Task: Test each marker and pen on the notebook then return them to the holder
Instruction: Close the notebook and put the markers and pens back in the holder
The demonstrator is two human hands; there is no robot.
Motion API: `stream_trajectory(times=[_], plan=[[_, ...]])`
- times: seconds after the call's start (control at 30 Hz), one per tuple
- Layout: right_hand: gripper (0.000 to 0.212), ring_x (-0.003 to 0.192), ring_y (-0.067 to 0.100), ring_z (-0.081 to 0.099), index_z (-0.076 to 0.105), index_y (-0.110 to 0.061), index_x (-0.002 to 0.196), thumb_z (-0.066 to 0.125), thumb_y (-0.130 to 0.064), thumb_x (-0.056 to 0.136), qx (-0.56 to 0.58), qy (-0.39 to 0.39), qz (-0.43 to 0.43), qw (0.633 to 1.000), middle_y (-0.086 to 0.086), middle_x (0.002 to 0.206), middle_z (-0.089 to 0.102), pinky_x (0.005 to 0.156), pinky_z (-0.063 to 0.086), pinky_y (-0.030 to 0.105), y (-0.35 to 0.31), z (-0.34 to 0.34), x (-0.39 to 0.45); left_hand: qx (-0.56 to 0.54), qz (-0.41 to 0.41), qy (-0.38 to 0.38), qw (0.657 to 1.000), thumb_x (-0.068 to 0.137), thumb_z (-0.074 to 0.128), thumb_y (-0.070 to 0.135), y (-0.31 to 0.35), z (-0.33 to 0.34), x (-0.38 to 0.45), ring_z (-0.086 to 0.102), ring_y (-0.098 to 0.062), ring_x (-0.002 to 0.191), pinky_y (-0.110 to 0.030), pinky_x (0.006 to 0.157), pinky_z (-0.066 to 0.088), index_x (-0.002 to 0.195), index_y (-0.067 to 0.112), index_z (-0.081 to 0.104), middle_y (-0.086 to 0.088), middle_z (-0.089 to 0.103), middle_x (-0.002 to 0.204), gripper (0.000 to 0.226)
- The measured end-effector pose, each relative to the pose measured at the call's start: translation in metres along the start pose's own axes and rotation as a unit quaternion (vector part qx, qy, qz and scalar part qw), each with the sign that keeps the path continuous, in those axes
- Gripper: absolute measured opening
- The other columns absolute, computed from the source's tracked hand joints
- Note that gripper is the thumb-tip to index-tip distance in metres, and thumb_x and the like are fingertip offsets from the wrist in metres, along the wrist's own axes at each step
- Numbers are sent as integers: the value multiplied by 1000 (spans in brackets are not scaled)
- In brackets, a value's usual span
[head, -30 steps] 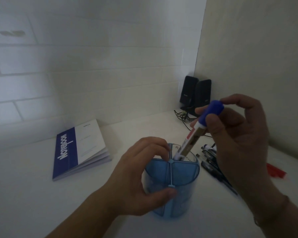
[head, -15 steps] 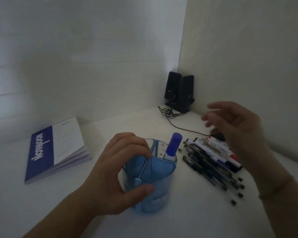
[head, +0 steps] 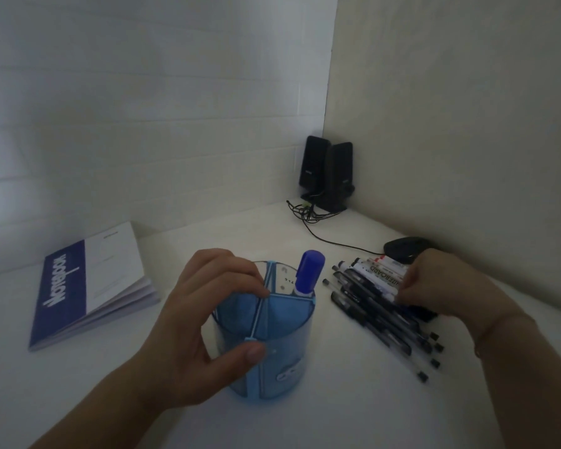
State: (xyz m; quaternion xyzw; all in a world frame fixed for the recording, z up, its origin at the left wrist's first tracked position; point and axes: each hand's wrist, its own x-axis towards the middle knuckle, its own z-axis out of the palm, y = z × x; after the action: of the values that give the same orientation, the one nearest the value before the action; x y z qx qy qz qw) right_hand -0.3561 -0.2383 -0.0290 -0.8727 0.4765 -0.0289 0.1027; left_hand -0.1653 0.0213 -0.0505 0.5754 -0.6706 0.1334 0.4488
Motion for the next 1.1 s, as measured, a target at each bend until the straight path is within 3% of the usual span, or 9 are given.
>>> stream_trajectory(times=[0.2, 0.3, 0.37, 0.43, 0.53, 0.63, 0.9, 0.97, 1.1], plan=[[26, 63, 14, 63, 70, -18, 68, 76, -43, 64, -81, -25, -9, 996, 0, 64, 65, 62, 56, 28, -4, 5, -1, -2, 2, 7, 1000, 88, 46, 55, 0, 0, -1, 51, -24, 108, -31, 90, 39, 99, 13, 64, 4, 60, 107, 47], [31, 59, 13, 59, 66, -20, 62, 70, -49, 71, -29, 79, -37, 996, -1, 63, 64, 55, 48, 24, -9, 0, -6, 4, -3, 9, 1000, 87, 47, 46, -2, -2, -2, 47, -28, 111, -34, 91, 37, 100, 13, 65, 2, 58, 112, 40], [27, 58, 13, 59, 66, -21, 67, 72, -46, 74, 116, 190, -73, 972, -1, 64, 65, 51, 42, 21, -19, -9, -16, -2, -7, 14, 1000, 82, 44, 32, -4, -3, -2, 46, -30, 110, -37, 92, 36, 100, 14, 66, 0, 58, 112, 33], [16, 58, 16, 61, 68, -22, 74, 74, -37, 76, 361, 249, -101, 893, -2, 63, 68, 52, 43, 22, -32, -17, -28, -18, -19, 19, 999, 83, 37, 26, -5, -4, -2, 46, -29, 111, -35, 93, 34, 100, 19, 66, 3, 57, 113, 34], [17, 66, 19, 64, 68, -15, 95, 62, -29, 86, 630, 260, -186, 708, -1, 75, 73, 53, 53, 28, -52, -23, -47, -43, -32, 19, 998, 94, 34, 44, -6, -2, -2, 49, -26, 111, -35, 92, 37, 101, 20, 65, 5, 56, 113, 39], [31, 68, 20, 67, 55, -18, 113, 52, -29, 84, 673, 241, -271, 644, 1, 77, 72, 56, 56, 27, -71, -20, -69, -47, -27, 5, 999, 92, 38, 57, -7, 1, -2, 49, -27, 110, -36, 90, 39, 101, 16, 64, 4, 56, 111, 49], [19, 71, 25, 67, 40, -20, 103, 52, -23, 89, 653, 261, -383, 599, 4, 83, 71, 68, 55, 38, -85, -10, -84, -46, -24, -4, 999, 89, 46, 56, -2, 2, 0, 51, -29, 106, -31, 90, 39, 99, 13, 63, 0, 57, 106, 47], [16, 76, 27, 67, 44, -22, 102, 54, -25, 90, 604, 251, -419, 630, 5, 86, 70, 68, 56, 45, -86, -6, -83, -48, -23, -3, 999, 89, 46, 56, -3, 2, -1, 51, -29, 107, -31, 90, 39, 100, 14, 63, 0, 57, 106, 46], [20, 98, 19, 63, 60, -27, 86, 52, -46, 89, 417, 208, -460, 756, -6, 104, 66, 79, 53, 41, -91, 4, -83, -55, -27, -1, 998, 89, 46, 58, -5, 3, -3, 50, -27, 110, -36, 90, 41, 105, 19, 59, 3, 56, 110, 44]])
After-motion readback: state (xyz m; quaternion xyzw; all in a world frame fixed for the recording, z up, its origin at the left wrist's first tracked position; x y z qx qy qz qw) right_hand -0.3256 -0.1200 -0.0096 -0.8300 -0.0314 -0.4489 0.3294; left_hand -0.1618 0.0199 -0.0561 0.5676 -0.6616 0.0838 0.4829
